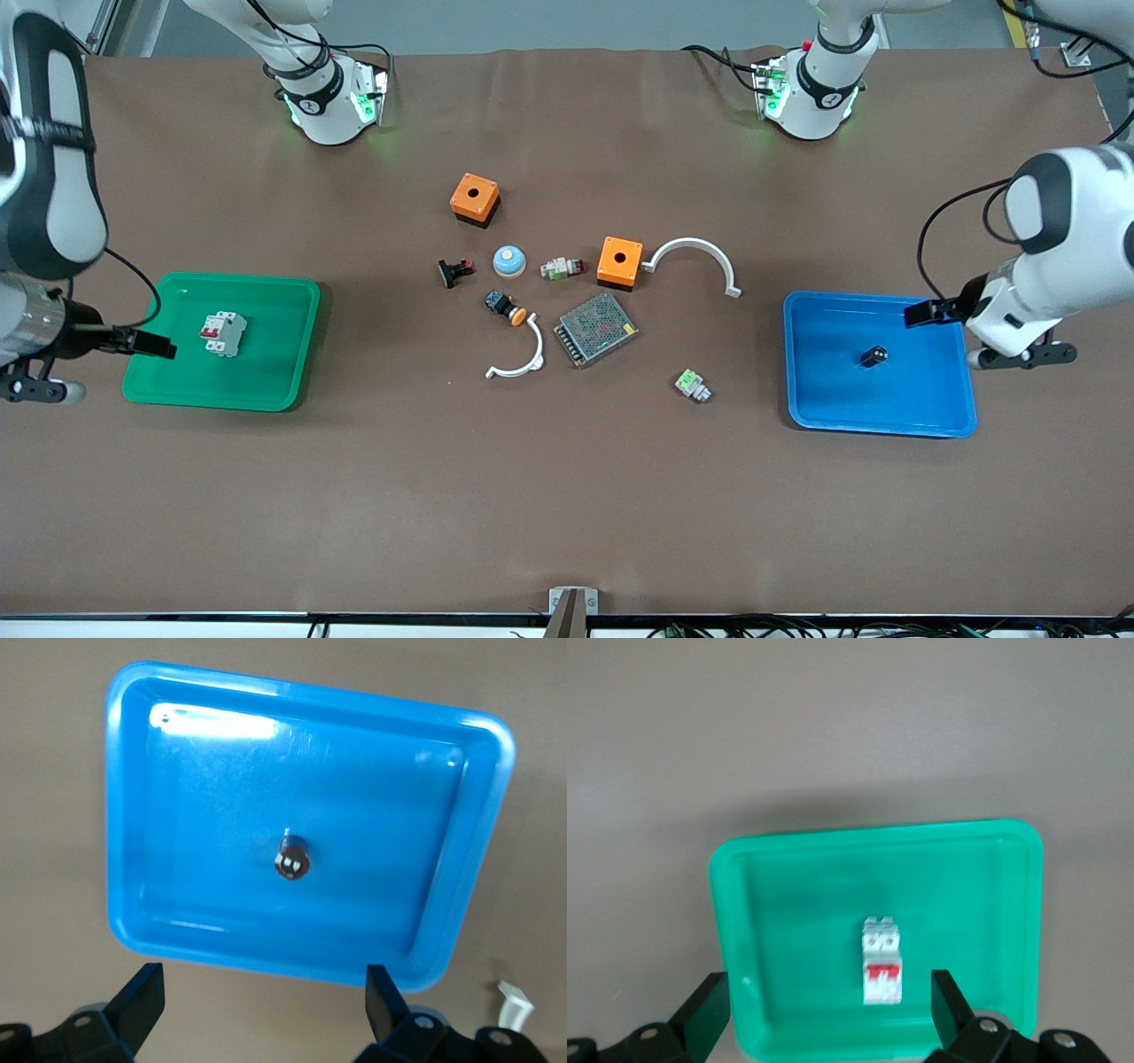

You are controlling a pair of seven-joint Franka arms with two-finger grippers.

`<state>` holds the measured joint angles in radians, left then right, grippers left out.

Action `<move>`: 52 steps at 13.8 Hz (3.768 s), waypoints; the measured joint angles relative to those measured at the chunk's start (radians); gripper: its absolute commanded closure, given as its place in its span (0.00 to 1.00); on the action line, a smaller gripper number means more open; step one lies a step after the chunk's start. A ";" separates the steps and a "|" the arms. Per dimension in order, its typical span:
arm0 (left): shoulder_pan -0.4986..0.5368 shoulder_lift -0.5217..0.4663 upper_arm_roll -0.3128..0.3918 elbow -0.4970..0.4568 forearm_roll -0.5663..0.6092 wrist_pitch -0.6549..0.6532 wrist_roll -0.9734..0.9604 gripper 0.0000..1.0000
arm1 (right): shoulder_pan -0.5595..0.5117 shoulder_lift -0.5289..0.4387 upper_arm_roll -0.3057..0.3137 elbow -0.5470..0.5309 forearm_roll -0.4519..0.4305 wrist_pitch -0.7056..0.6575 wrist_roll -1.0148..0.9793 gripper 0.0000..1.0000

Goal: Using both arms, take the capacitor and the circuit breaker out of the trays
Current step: 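Lower the right gripper onto the breaker while the left gripper lowers onto the capacitor, then close both grippers and lift the breaker and capacitor from the trays, then carry the breaker and capacitor toward the parts between the trays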

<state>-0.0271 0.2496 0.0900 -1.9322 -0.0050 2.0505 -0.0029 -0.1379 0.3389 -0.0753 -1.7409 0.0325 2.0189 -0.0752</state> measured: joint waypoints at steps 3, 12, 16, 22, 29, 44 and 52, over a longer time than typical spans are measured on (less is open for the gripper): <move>-0.003 0.069 -0.002 -0.001 0.000 0.071 0.000 0.00 | -0.032 0.004 0.000 -0.174 0.000 0.240 -0.023 0.00; -0.003 0.228 -0.005 -0.001 0.000 0.224 0.000 0.00 | -0.033 0.050 0.006 -0.448 0.000 0.562 -0.069 0.00; -0.003 0.260 -0.005 -0.006 0.000 0.224 0.000 0.05 | -0.042 0.052 0.002 -0.466 0.000 0.561 -0.073 0.17; -0.003 0.273 -0.005 -0.012 0.000 0.224 0.000 0.44 | -0.051 0.052 0.003 -0.471 0.000 0.534 -0.096 0.98; -0.005 0.277 -0.007 -0.012 0.000 0.225 -0.005 0.83 | 0.008 -0.002 0.025 -0.281 0.002 0.230 -0.107 0.99; -0.024 0.051 -0.377 -0.009 0.000 0.000 -0.495 0.83 | 0.576 0.131 0.033 -0.190 0.099 0.363 0.462 1.00; -0.187 0.142 -0.445 -0.118 0.000 0.253 -0.796 0.82 | 0.694 0.231 0.030 -0.106 0.097 0.363 0.601 1.00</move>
<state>-0.2138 0.3913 -0.3552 -2.0499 -0.0049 2.3038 -0.7991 0.5560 0.5697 -0.0450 -1.8468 0.1290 2.3817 0.5256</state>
